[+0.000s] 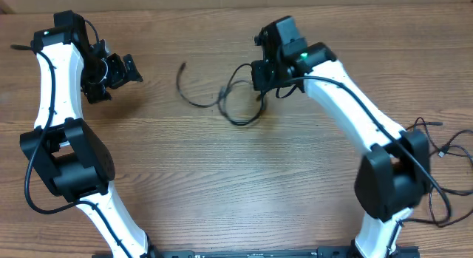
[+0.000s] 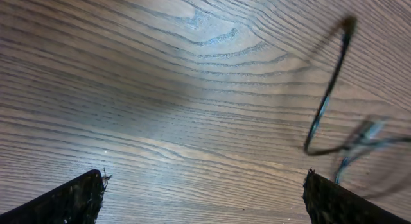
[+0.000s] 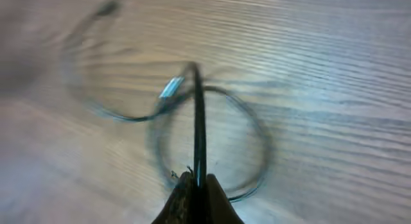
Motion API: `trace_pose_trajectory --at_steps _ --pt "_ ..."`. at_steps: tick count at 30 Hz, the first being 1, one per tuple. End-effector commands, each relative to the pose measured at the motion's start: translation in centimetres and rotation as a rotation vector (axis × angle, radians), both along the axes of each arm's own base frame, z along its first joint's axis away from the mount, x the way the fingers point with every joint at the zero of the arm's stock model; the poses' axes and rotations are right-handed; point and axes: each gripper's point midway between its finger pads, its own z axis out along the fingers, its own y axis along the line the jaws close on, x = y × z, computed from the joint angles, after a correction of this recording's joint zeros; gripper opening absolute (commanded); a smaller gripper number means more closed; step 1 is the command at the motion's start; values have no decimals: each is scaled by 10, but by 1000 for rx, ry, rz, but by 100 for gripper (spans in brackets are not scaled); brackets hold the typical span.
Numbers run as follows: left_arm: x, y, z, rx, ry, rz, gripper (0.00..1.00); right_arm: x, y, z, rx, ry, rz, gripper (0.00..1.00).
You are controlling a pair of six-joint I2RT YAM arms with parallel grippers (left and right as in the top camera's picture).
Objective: Untangle cables
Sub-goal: 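Grasp the remaining black cable at center with the right gripper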
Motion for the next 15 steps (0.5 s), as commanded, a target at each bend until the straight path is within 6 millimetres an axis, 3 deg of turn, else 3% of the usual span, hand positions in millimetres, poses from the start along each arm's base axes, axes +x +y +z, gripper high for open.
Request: trace_pose_trajectory --at_steps 1,6,7,8,10,12,15 --pt "3 0 5 16 -20 -23 100 -16 3 -2 -41 -3 158 4" --pt "3 0 5 16 -20 -23 100 -17 -24 -18 -197 -14 191 4" --pt "3 0 5 16 -20 -23 100 -15 -30 -19 -216 -13 173 9" --pt "3 0 5 16 -20 -23 100 -15 -32 -19 -214 -9 168 44" --pt "3 0 5 16 -20 -22 100 -14 -32 -19 -205 -2 144 72" --pt "3 0 5 16 -20 -23 99 -13 -28 -17 -178 1 133 79" --pt "3 0 5 16 -20 -23 99 -14 -17 -14 -92 34 72 80"
